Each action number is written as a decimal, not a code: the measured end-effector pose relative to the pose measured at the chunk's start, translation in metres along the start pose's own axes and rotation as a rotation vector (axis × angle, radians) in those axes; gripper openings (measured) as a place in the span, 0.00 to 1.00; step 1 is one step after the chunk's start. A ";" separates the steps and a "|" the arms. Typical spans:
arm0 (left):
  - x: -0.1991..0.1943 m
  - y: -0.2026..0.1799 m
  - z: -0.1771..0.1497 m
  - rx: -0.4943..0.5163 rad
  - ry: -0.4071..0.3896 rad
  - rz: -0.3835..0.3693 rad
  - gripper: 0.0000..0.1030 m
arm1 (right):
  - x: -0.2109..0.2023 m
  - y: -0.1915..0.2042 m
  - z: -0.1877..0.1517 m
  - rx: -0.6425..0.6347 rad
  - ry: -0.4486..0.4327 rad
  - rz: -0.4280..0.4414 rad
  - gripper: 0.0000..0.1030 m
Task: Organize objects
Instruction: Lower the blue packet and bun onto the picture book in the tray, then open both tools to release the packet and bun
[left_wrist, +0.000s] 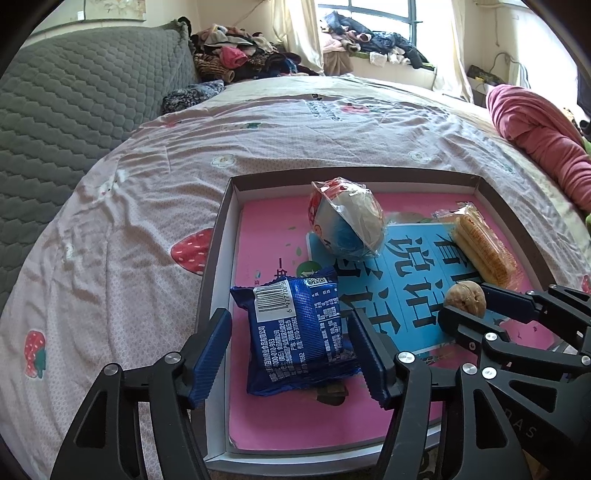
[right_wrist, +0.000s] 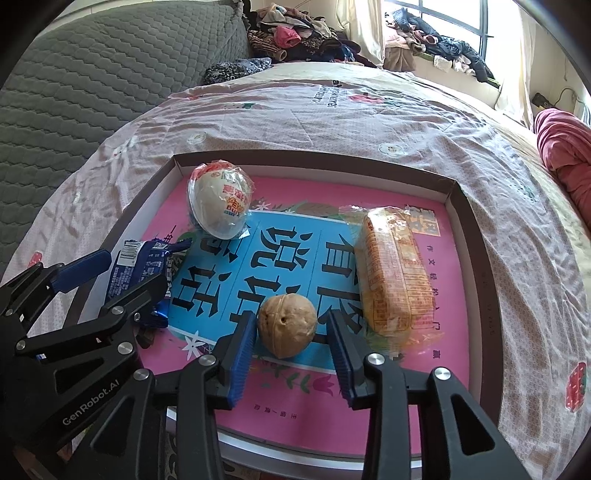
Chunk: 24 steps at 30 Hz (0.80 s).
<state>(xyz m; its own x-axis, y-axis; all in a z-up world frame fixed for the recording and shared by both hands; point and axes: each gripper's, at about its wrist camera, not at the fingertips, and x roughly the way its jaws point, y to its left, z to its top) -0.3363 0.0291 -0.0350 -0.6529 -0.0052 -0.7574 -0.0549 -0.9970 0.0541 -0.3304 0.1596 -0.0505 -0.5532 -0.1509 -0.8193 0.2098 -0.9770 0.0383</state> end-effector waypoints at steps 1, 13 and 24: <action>0.000 0.000 0.000 0.000 0.000 0.000 0.65 | 0.000 0.000 0.000 0.000 0.000 0.000 0.38; -0.005 0.003 0.002 -0.009 -0.011 0.002 0.67 | -0.006 -0.001 0.002 0.000 -0.010 -0.008 0.39; -0.017 0.005 0.004 -0.016 -0.038 0.007 0.73 | -0.017 -0.002 0.004 0.004 -0.035 -0.014 0.44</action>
<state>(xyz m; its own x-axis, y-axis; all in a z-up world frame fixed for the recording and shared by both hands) -0.3291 0.0240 -0.0191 -0.6817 -0.0096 -0.7315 -0.0386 -0.9981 0.0491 -0.3250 0.1638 -0.0342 -0.5840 -0.1423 -0.7991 0.1988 -0.9796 0.0292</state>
